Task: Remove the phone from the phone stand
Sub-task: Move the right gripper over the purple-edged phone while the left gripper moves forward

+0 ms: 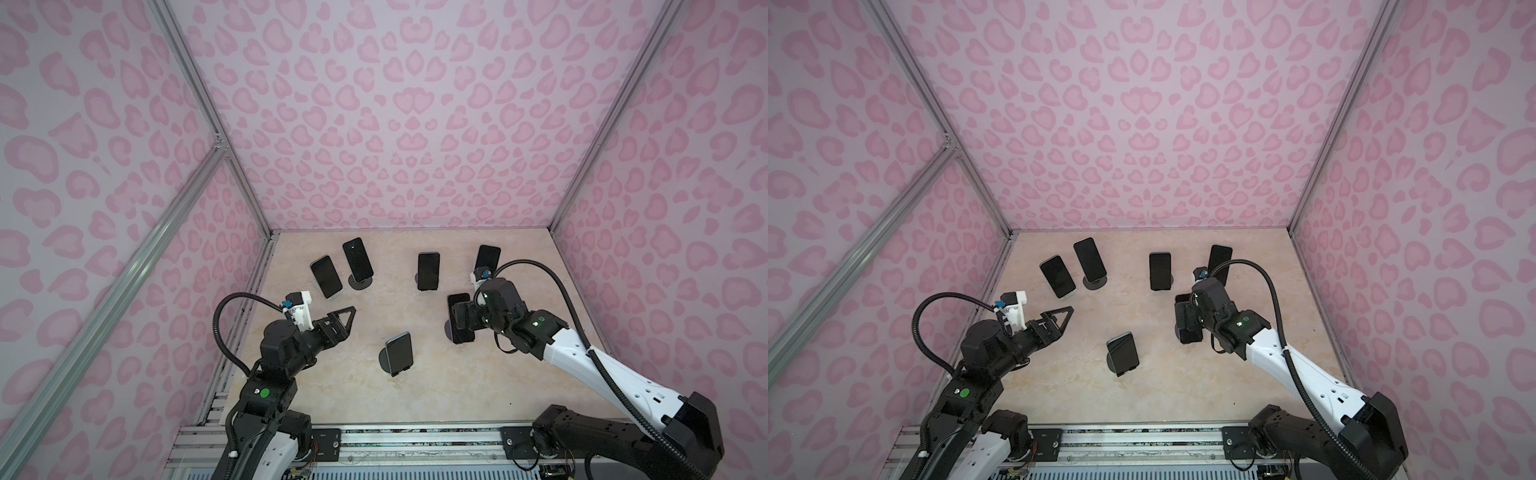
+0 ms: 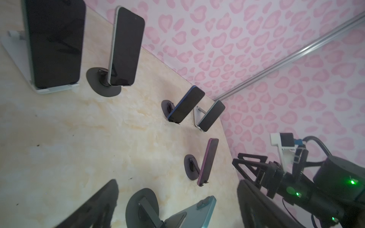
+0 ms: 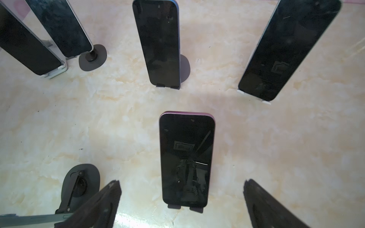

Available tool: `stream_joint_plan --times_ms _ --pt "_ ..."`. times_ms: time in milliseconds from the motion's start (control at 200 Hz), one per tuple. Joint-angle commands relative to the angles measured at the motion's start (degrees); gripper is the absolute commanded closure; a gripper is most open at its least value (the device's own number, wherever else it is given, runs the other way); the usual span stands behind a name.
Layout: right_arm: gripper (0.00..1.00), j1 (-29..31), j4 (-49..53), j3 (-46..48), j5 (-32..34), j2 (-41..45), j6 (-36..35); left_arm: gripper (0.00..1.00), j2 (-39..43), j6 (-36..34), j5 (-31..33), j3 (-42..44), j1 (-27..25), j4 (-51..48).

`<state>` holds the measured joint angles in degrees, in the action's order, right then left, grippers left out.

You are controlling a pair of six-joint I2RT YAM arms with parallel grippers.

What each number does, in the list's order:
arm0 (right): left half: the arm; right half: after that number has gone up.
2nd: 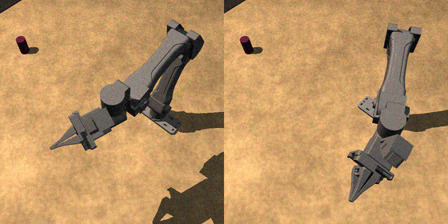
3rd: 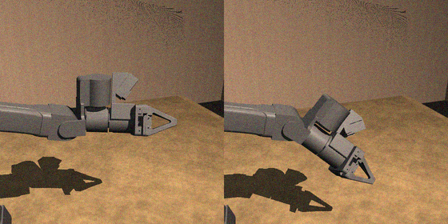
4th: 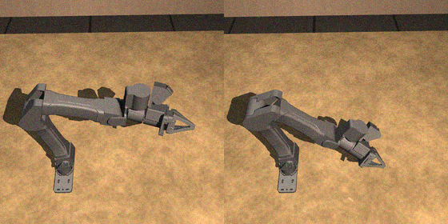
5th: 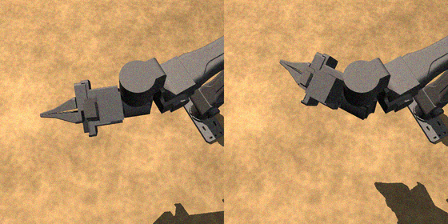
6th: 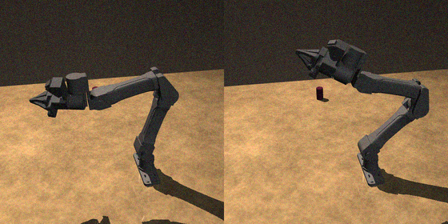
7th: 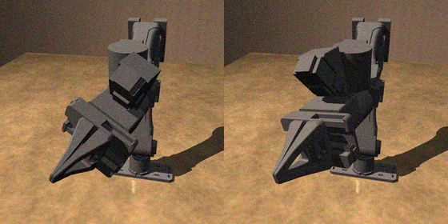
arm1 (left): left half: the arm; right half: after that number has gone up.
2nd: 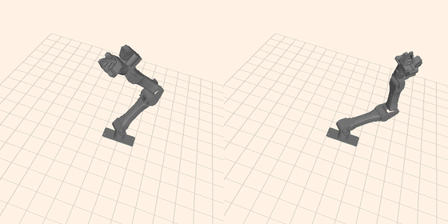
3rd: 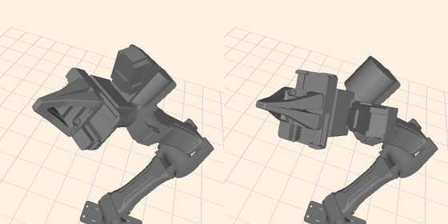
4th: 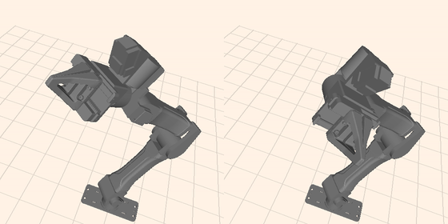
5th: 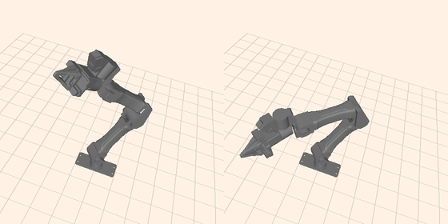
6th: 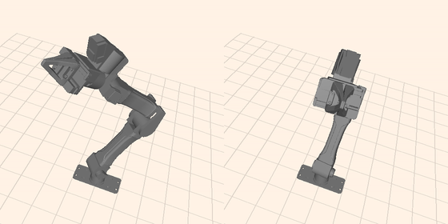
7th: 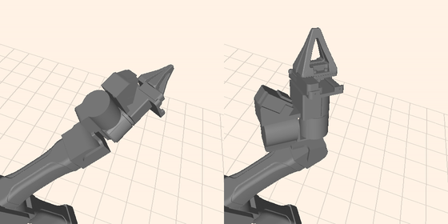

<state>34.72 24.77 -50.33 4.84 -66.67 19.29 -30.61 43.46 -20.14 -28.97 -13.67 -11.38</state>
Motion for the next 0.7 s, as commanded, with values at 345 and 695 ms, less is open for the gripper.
stream_joint_plan --times_ms 345,695 --pt "0.0 -0.09 -3.18 -2.18 -0.24 -7.86 -3.0 0.02 -1.74 -2.14 -0.08 -0.34 -3.03 3.5" --pt "0.0 -0.86 -1.79 -4.68 -0.66 -11.85 -4.16 0.02 -4.32 -3.76 -2.71 -0.29 -7.31 7.03"
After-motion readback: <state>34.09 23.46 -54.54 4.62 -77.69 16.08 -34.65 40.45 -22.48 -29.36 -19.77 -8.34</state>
